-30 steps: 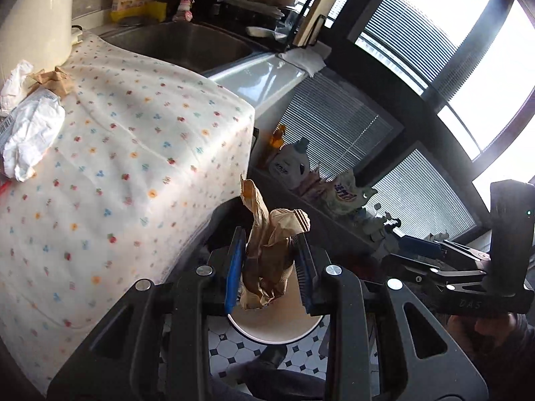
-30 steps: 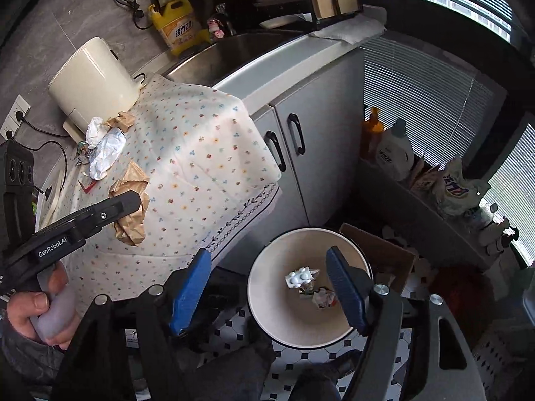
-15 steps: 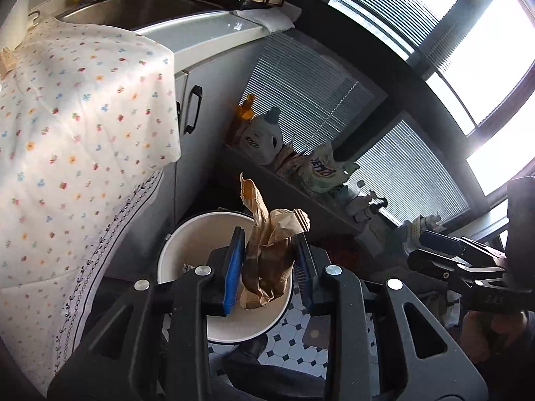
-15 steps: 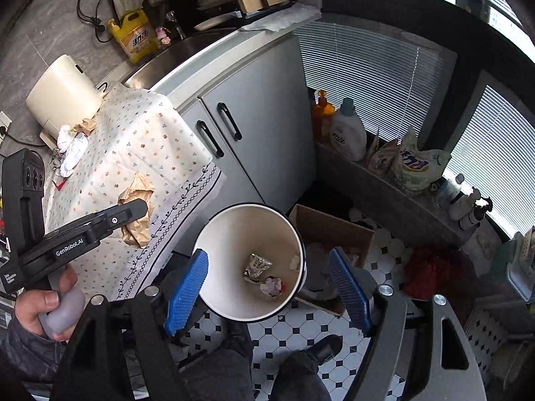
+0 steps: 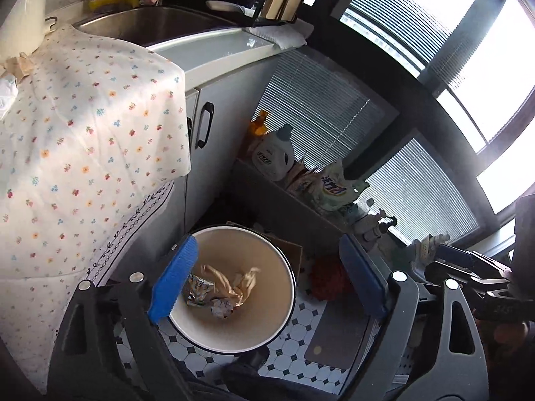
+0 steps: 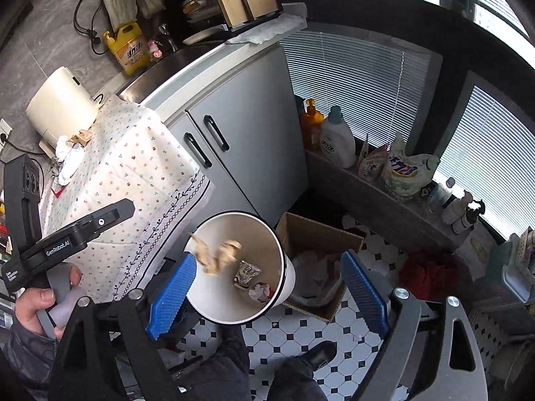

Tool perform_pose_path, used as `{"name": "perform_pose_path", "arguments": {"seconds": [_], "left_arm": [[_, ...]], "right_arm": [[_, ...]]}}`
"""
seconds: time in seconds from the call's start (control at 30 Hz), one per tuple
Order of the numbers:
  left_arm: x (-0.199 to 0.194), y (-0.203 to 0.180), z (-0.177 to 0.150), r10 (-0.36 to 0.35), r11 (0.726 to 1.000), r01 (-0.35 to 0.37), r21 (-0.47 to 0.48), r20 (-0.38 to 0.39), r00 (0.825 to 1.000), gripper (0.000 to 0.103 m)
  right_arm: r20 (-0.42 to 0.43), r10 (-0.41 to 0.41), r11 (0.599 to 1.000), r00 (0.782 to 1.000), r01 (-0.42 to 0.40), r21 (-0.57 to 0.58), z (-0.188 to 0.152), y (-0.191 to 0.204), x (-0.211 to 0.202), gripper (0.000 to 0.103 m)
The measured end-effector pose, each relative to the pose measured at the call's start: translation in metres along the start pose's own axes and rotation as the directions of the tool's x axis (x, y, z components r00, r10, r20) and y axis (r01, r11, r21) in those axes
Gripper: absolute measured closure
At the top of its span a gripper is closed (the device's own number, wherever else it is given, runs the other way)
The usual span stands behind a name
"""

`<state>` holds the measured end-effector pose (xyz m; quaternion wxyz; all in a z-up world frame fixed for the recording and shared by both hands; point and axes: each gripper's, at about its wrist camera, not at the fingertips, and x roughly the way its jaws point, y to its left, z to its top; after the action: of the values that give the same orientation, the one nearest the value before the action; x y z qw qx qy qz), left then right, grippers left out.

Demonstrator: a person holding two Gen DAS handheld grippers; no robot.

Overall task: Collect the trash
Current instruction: 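Carry the brown paper and blister pack over the bin and release both, then grasp the red wrapper with the left tool while the right tool grasps the white tissue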

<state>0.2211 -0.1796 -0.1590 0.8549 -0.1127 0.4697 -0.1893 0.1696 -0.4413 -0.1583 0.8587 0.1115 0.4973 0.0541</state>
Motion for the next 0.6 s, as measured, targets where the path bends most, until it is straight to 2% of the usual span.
{"name": "perform_pose_path", "arguments": {"seconds": [0.1, 0.17, 0.6], "left_arm": [[-0.016, 0.01, 0.006, 0.023, 1.0, -0.023, 0.005, 0.017, 1.0, 0.013], [-0.028, 0.019, 0.01, 0.052, 0.999, -0.052, 0.004, 0.033, 0.998, 0.009], [-0.109, 0.098, 0.038, 0.176, 0.983, -0.167, -0.071, 0.145, 0.974, 0.006]], "right_arm": [[0.016, 0.017, 1.0, 1.0, -0.017, -0.008, 0.008, 0.016, 0.001, 0.013], [0.035, 0.024, 1.0, 0.999, -0.024, -0.011, 0.013, 0.028, 0.002, 0.007], [0.094, 0.118, 0.989, 0.989, -0.109, -0.095, 0.047, 0.134, 0.016, 0.008]]}}
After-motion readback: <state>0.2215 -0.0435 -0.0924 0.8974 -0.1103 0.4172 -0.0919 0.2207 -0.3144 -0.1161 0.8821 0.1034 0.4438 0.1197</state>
